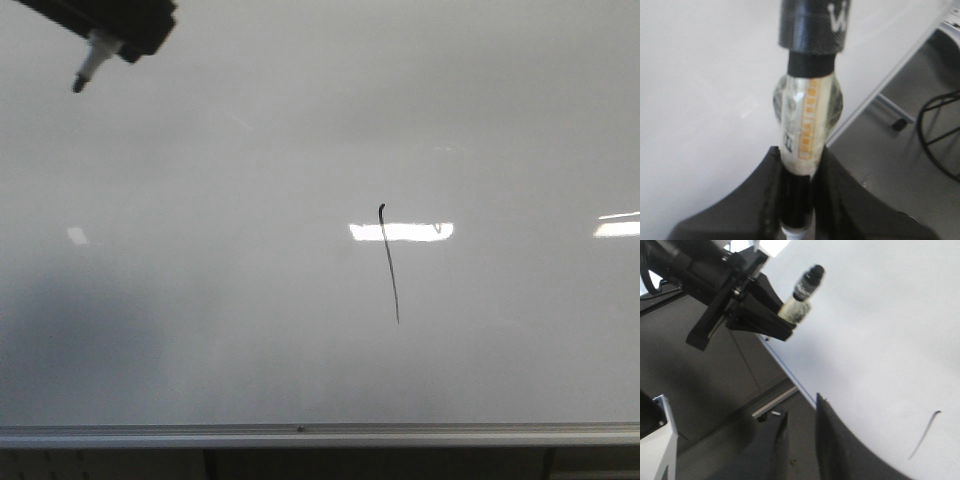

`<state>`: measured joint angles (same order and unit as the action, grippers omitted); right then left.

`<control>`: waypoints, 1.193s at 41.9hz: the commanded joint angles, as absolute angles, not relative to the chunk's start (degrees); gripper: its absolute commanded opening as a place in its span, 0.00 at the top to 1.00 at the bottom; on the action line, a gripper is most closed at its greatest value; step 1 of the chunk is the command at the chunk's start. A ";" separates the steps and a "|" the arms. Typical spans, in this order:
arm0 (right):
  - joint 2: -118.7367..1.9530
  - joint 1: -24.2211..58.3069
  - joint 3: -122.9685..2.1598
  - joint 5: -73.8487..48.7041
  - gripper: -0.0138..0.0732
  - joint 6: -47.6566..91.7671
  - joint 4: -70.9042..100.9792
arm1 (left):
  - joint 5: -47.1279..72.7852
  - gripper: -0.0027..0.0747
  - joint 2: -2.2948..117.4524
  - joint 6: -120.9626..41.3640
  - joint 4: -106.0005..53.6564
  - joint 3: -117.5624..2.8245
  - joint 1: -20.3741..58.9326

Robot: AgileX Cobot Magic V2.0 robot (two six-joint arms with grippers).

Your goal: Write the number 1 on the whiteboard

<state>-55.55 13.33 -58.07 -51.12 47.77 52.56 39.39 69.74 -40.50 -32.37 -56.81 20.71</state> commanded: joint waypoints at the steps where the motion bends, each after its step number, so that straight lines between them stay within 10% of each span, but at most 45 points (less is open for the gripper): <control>1: -52.69 11.01 -58.82 -47.02 0.89 44.44 51.98 | 34.58 0.99 68.52 -39.97 -33.64 -57.02 13.74; 16: -38.62 5.96 -41.10 -31.29 0.91 42.79 51.55 | 21.14 0.99 68.52 -39.97 -34.06 -47.13 -5.45; 50: -36.02 5.96 -36.07 -30.18 0.91 42.79 51.55 | 6.35 0.99 91.35 -39.97 -35.70 -47.75 -6.56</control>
<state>-36.17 6.33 -34.58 -33.24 42.72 49.46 10.32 92.51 -40.29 -34.64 -46.00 -6.47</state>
